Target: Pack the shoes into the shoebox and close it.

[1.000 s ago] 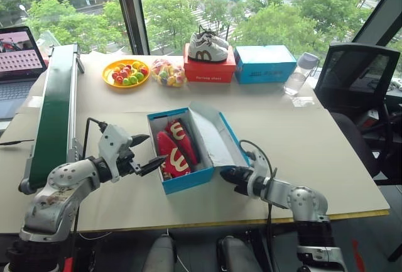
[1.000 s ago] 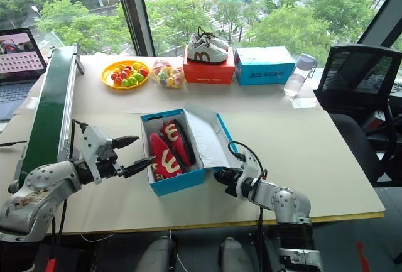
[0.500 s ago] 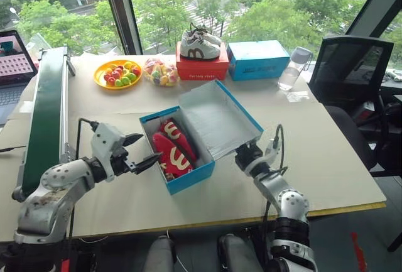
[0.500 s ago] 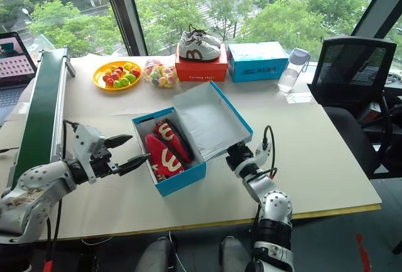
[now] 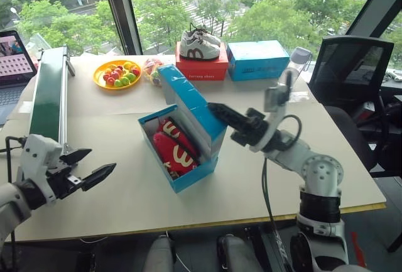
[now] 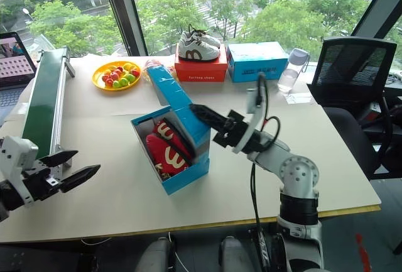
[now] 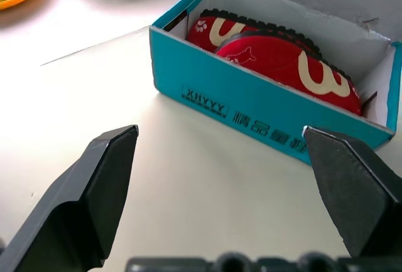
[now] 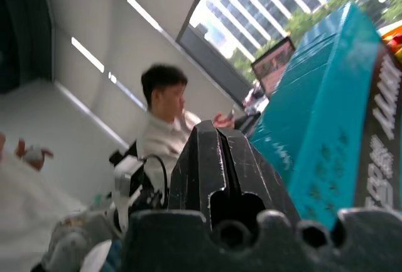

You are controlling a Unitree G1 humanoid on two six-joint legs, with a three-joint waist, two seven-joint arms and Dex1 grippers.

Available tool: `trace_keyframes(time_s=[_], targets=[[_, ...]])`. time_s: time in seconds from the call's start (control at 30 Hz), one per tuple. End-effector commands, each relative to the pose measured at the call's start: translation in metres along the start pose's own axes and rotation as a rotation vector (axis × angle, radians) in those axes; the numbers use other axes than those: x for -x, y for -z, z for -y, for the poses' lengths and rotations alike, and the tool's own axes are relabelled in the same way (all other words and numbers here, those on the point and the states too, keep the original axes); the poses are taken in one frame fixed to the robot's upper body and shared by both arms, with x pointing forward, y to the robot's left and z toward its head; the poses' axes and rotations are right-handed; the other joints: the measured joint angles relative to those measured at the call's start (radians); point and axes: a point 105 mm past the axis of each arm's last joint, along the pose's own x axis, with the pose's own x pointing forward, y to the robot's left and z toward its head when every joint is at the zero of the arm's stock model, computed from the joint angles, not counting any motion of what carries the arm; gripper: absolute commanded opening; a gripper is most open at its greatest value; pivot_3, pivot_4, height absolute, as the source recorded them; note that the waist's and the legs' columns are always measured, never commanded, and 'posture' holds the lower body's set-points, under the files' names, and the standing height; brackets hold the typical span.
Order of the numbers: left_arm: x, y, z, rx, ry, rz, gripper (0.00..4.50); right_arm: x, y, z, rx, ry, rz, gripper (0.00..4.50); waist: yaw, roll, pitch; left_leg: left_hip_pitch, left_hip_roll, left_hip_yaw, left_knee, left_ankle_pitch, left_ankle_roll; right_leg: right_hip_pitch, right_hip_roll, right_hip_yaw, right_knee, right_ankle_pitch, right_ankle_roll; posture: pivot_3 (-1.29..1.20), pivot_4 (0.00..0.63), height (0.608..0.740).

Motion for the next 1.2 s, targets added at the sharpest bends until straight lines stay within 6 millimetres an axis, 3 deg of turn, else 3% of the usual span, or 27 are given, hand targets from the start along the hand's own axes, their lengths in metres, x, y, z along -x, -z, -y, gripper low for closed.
trace_keyframes(time_s=[0.03,0.2,0.3,0.47,0.63,0.7,0.8,1.0,1.1,1.2], targets=[[-0.001,-0.015,0.013,-0.055,0.029,0.041,4.50,-0.032,0.035,-0.004,0.184,0.021,-0.233,0.06,0.002,-0.001,-0.001,0.000,0.000,0.000,0.000,0.000,0.000,0.000,0.000,0.000,0.000,0.000,0.000,0.00,0.150,0.736],[-0.006,-0.016,0.019,-0.052,0.040,0.050,4.50,-0.051,0.081,0.000,0.243,0.023,-0.395,0.06,0.006,-0.003,-0.002,-0.001,0.000,0.003,0.000,0.000,0.000,0.000,0.000,0.000,-0.001,0.002,-0.005,0.00,0.150,0.736],[-0.007,-0.016,0.021,-0.051,0.046,0.053,4.50,-0.050,0.090,0.000,0.277,0.008,-0.437,0.06,0.006,-0.003,-0.002,-0.007,0.001,0.004,0.001,0.005,0.007,-0.006,0.000,0.001,0.001,0.008,0.000,0.00,0.150,0.736],[-0.009,-0.016,0.022,-0.053,0.054,0.051,4.50,-0.062,0.077,0.005,0.350,0.019,-0.412,0.06,0.005,-0.004,-0.002,-0.008,0.002,0.005,0.004,0.004,0.007,-0.007,0.001,0.001,0.002,0.008,0.000,0.00,0.150,0.736],[-0.014,-0.015,0.025,-0.048,0.071,0.057,4.50,-0.103,0.027,0.015,0.372,0.082,-0.243,0.06,-0.003,-0.004,-0.002,-0.007,0.005,0.006,0.004,0.000,0.000,-0.009,0.005,0.002,0.003,0.010,0.000,0.00,0.150,0.736],[-0.017,-0.015,0.026,-0.048,0.079,0.057,4.50,-0.116,0.027,0.019,0.397,0.078,-0.261,0.06,-0.001,-0.003,-0.002,-0.007,0.006,0.006,0.005,0.001,0.000,-0.009,0.005,0.002,0.007,0.011,-0.002,0.00,0.150,0.736],[-0.020,-0.015,0.027,-0.050,0.084,0.060,4.50,-0.122,0.057,0.044,0.406,0.128,-0.368,0.06,0.002,-0.006,-0.004,-0.006,0.006,0.006,0.007,0.001,0.000,-0.009,0.005,0.001,0.010,0.008,-0.004,0.00,0.150,0.736],[-0.024,-0.016,0.029,-0.053,0.093,0.066,4.50,-0.101,0.124,0.096,0.459,0.235,-0.594,0.06,0.000,-0.007,-0.005,-0.007,0.005,0.008,0.007,0.001,0.000,-0.009,0.004,0.002,0.010,0.007,-0.003,0.00,0.150,0.736],[-0.025,-0.017,0.029,-0.056,0.092,0.074,4.50,-0.093,0.134,0.109,0.464,0.267,-0.616,0.06,-0.002,-0.007,-0.005,-0.001,0.007,0.008,0.007,0.000,-0.001,-0.006,0.005,0.002,0.011,0.007,-0.004,0.00,0.150,0.736],[-0.028,-0.019,0.030,-0.059,0.093,0.083,4.50,-0.098,0.126,0.106,0.421,0.248,-0.560,0.06,0.001,-0.005,-0.005,0.012,0.007,0.009,0.004,-0.002,-0.004,0.005,0.004,0.001,0.011,-0.004,-0.006,0.00,0.150,0.736]])
